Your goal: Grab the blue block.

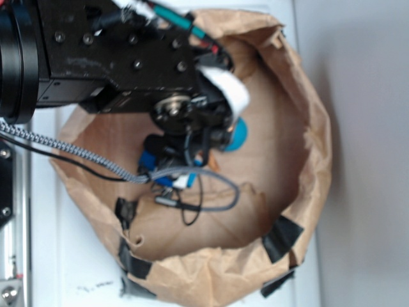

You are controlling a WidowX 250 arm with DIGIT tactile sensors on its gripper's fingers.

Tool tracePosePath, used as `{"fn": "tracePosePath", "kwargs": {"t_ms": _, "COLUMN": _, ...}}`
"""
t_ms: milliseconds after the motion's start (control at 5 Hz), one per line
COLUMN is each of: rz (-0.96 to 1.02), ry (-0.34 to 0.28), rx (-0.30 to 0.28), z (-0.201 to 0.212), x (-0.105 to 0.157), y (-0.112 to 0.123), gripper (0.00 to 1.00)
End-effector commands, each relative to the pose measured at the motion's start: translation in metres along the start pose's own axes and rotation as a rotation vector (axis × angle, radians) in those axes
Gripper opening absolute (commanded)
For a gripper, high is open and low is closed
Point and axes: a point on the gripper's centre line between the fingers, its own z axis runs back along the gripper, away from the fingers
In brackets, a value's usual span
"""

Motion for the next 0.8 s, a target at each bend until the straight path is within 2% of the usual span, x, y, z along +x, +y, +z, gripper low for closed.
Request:
{"fn": "tracePosePath", "kwargs": {"t_ms": 0, "rz": -0.042, "ry": 0.004, "rx": -0.057, "z": 0.000, "x": -0.009, "y": -0.022, "gripper": 1.00}}
{"fn": "tracePosePath", "kwargs": {"t_ms": 200, "rz": -0.067, "ry": 0.029, "rx": -0.068, "z": 0.006, "x": -0.008, "y": -0.024, "gripper": 1.00}}
{"fn": "tracePosePath", "kwargs": {"t_ms": 400, "rz": -0.071, "ry": 0.046, "rx": -0.068, "z": -0.005, "x": -0.009, "y": -0.025, "gripper": 1.00}}
{"fn": "tracePosePath", "kwargs": {"t_ms": 600, "rz": -0.074, "ry": 0.050, "rx": -0.036, "z": -0.020, "x": -0.011, "y": -0.029, "gripper": 1.00}}
